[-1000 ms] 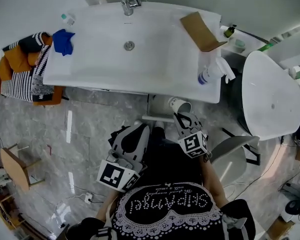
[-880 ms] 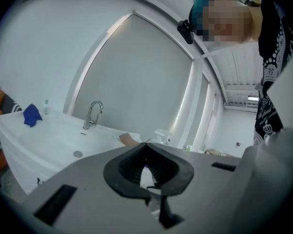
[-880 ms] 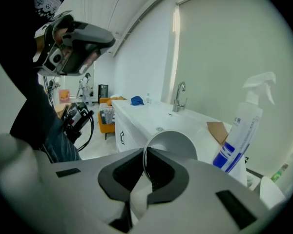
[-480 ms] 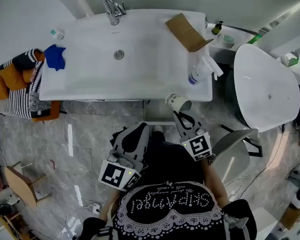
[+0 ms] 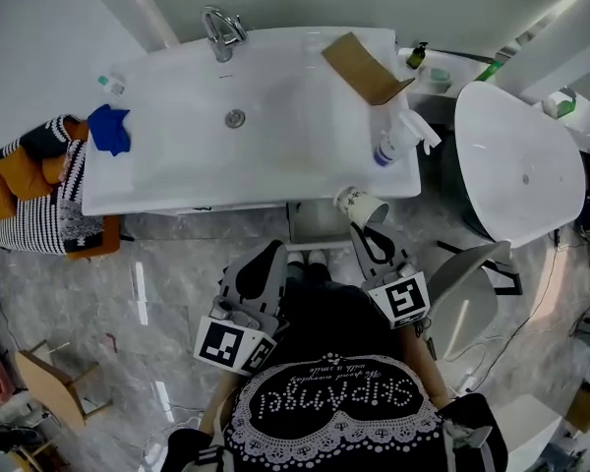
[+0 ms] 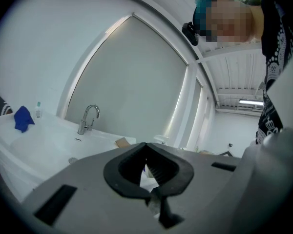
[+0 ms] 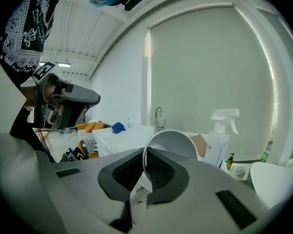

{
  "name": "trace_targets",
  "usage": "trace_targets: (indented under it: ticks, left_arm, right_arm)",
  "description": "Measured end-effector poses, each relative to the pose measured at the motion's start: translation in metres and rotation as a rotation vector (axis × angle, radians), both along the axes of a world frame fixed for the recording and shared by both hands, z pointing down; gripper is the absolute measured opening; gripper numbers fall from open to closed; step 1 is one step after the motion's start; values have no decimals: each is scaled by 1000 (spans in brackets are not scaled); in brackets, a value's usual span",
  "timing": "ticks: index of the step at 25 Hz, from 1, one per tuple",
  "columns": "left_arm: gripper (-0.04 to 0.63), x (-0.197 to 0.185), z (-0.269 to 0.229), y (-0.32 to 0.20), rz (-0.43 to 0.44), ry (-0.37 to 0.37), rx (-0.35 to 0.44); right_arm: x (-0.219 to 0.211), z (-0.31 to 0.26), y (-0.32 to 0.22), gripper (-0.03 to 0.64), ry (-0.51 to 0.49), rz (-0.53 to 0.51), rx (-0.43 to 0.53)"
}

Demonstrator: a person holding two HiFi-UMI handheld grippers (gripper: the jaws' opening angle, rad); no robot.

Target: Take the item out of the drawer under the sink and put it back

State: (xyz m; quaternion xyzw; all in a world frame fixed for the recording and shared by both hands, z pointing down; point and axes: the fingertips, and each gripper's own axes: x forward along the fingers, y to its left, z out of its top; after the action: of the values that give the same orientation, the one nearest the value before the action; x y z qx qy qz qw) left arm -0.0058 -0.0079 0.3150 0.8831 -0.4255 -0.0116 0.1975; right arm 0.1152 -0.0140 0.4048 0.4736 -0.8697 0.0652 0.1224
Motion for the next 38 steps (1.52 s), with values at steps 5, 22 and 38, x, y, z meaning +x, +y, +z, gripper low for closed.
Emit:
trace_targets:
  ticks: [5,22,38]
  left_arm:
    - [5,-12,-7,-1,28,9,0]
    - [5,-29,-13,3,69,14,48]
    - [5,-35,-12,13,96,-21,70]
  right_arm:
    - [-12,-20,7,26,-48,46,15]
    - [-25,-64,27,26,-104,116,91]
    - [-31,-58,49,26,-132,155,81]
